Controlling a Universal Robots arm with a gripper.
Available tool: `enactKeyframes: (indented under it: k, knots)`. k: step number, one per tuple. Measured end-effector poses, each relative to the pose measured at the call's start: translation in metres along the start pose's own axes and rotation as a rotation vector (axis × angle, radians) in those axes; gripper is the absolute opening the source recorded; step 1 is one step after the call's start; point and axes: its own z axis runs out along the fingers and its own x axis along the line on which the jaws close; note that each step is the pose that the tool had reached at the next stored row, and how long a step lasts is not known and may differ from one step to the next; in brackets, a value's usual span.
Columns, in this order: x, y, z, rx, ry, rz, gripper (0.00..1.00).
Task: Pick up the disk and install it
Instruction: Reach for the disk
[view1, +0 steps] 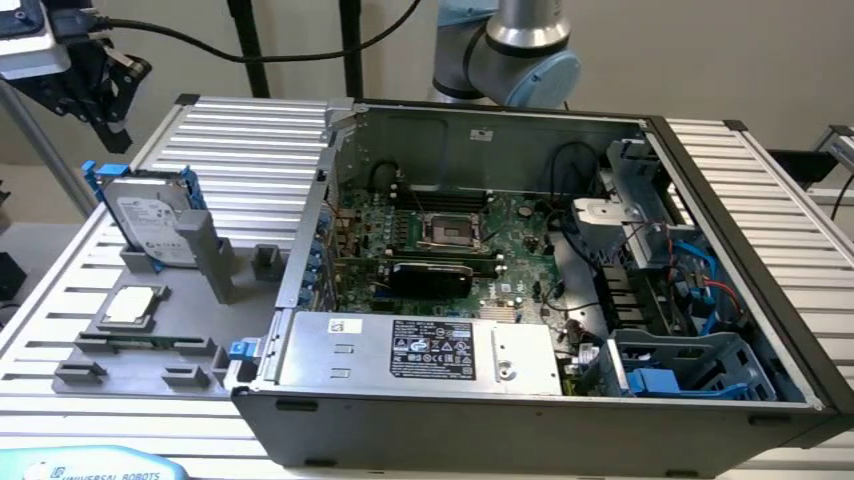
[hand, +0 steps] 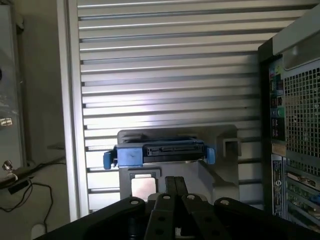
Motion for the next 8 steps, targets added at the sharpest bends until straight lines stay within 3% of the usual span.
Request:
enactKeyframes:
  k: [8]
  knots:
    - [0.020, 0.0009, 0.0043, -0.0003, 0.0007, -0.013, 0.11]
